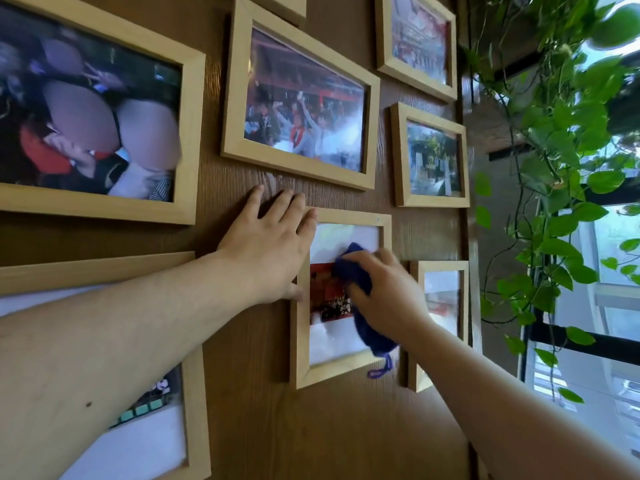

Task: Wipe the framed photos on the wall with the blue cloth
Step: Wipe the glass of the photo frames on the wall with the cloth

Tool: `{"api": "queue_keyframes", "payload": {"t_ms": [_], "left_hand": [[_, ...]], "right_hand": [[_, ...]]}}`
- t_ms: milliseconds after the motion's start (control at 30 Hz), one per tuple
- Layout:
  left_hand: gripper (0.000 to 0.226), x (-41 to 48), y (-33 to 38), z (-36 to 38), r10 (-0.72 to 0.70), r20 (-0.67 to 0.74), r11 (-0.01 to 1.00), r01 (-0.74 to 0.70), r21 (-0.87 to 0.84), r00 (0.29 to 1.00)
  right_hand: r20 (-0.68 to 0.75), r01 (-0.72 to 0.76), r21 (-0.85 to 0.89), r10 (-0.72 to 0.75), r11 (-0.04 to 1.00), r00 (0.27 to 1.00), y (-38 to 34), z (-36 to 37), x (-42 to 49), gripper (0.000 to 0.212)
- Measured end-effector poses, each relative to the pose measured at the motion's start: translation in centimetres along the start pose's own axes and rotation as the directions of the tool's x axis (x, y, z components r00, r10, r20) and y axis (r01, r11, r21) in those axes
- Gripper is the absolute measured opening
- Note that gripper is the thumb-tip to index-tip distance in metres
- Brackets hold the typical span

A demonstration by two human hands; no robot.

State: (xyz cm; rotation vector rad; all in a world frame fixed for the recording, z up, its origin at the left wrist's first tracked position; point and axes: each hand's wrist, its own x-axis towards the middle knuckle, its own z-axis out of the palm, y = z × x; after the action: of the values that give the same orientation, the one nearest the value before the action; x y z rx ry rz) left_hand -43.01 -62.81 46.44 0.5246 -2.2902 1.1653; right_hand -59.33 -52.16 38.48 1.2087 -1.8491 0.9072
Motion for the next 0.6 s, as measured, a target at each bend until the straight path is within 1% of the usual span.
{"api": "queue_keyframes", "payload": {"t_ms": [67, 100, 133, 200, 300, 333, 400, 500, 567, 600], "left_hand": [[0.115, 0.0, 0.1, 0.0, -0.002, 0.003, 1.000, 0.002, 0.003, 1.000], [0.114, -0.1, 0.1, -0.1, -0.004, 0.004, 1.000, 0.004, 0.003, 1.000], [0.114, -0.1, 0.1, -0.1, -0.007, 0.007, 1.000, 0.007, 0.005, 1.000], [0.115, -0.2, 0.1, -0.1, -0.015, 0.020, 1.000, 0.015, 0.009, 1.000], [0.117, -0.1, 0.2, -0.1, -0.010, 0.018, 1.000, 0.010, 0.006, 1.000], [0.117, -0.1, 0.2, -0.2, -0.010, 0.020, 1.000, 0.010, 0.006, 1.000], [0.117, 0.0, 0.3, -0.2, -0.016, 0.026, 1.000, 0.016, 0.000, 1.000], [0.118, 0.0, 0.6, -0.4, -0.037, 0.050, 0.999, 0.037, 0.004, 0.998], [0.118, -0.1, 0.8, -0.6, -0.044, 0.057, 0.999, 0.044, 0.004, 0.997], [0.118, -0.1, 0.9, -0.6, -0.047, 0.058, 0.999, 0.047, 0.004, 0.997]], "right_hand": [[0.068, 0.160, -0.040, -0.157, 0.986, 0.985, -1.5, 0.1, -0.4, 0.042], [0.079, 0.199, -0.065, -0.194, 0.978, 0.978, -1.7, 0.3, -0.6, 0.043], [0.074, 0.204, -0.087, -0.198, 0.975, 0.977, -1.4, 0.4, -0.6, 0.043], [0.036, 0.133, -0.092, -0.130, 0.987, 0.991, 0.0, 0.6, -0.8, 0.040], [0.000, -0.057, -0.078, 0.057, 0.995, 0.998, 3.0, 0.7, -1.5, 0.035], [0.007, -0.095, -0.087, 0.096, 0.992, 0.995, 3.6, 0.8, -1.6, 0.035], [0.028, -0.110, -0.104, 0.114, 0.988, 0.993, 3.9, 0.9, -1.8, 0.035], [0.081, -0.051, -0.090, 0.059, 0.995, 0.995, 2.5, 0.7, -2.0, 0.035], [0.159, 0.073, -0.067, -0.061, 0.995, 0.985, 1.0, 0.5, -2.6, 0.038], [0.215, 0.147, -0.048, -0.133, 0.988, 0.967, 0.1, 0.4, -2.9, 0.038]]}}
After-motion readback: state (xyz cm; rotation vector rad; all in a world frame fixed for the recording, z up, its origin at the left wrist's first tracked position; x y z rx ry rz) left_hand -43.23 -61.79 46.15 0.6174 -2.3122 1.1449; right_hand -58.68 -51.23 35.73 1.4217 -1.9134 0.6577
